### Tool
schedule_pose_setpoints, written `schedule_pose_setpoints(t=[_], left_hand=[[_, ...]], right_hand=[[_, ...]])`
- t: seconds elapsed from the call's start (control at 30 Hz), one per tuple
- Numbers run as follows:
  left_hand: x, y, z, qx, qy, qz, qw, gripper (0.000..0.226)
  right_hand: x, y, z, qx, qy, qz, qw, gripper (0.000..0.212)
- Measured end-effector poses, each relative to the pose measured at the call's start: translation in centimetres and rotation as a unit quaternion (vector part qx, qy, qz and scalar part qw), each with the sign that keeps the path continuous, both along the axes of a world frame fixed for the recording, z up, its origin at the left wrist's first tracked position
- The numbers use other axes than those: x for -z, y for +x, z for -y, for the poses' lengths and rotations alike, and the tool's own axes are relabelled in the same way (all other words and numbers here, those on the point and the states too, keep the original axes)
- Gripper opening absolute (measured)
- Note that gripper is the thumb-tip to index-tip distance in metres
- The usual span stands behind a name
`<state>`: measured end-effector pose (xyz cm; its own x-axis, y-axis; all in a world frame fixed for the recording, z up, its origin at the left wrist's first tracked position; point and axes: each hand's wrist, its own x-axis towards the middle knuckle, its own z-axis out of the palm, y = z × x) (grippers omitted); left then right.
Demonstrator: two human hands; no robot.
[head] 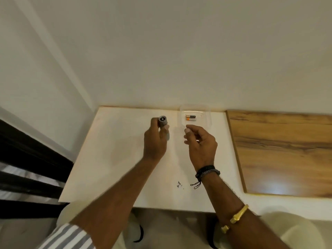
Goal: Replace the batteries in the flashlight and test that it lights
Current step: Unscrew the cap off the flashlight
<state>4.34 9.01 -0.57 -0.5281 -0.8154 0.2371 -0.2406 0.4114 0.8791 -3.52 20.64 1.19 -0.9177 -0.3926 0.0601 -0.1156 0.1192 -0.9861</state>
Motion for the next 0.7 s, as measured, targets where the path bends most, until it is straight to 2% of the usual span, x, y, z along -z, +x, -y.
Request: schedule_pose_setpoints(t=[0.13, 0.23, 0.37, 0.47, 0.7], left_hand=[[0.0, 3.5, -5.1, 0.06, -0.04, 0.01, 0.997, 0.016], [0.4, 5.6, -7.8, 0.08, -0.056, 0.05, 0.994, 0.024], [1.1, 8.1, -10.1, 0.102, -0.096, 0.113, 0.984, 0.025], [1.1, 8.9, -10.7, 0.133, -0.129, 0.149, 0.971, 0.023], [1.0, 8.4, -11.1, 0.183, -0.15, 0.158, 0.959, 0.024]], right_hand=[[0.0, 2.6, -3.2, -0.006, -0.012, 0.02, 1.0, 0.014], [0.3, 4.7, -5.3, -0.027, -0.002, 0.014, 1.0, 0.014], [1.3, 7.0, -7.9, -0.07, 0.06, -0.007, 0.996, 0.018], [1.7, 7.2, -9.0, -0.069, 0.121, -0.025, 0.99, 0.029], [1.3, 5.5, -10.4, -0.109, 0.165, -0.076, 0.977, 0.035]])
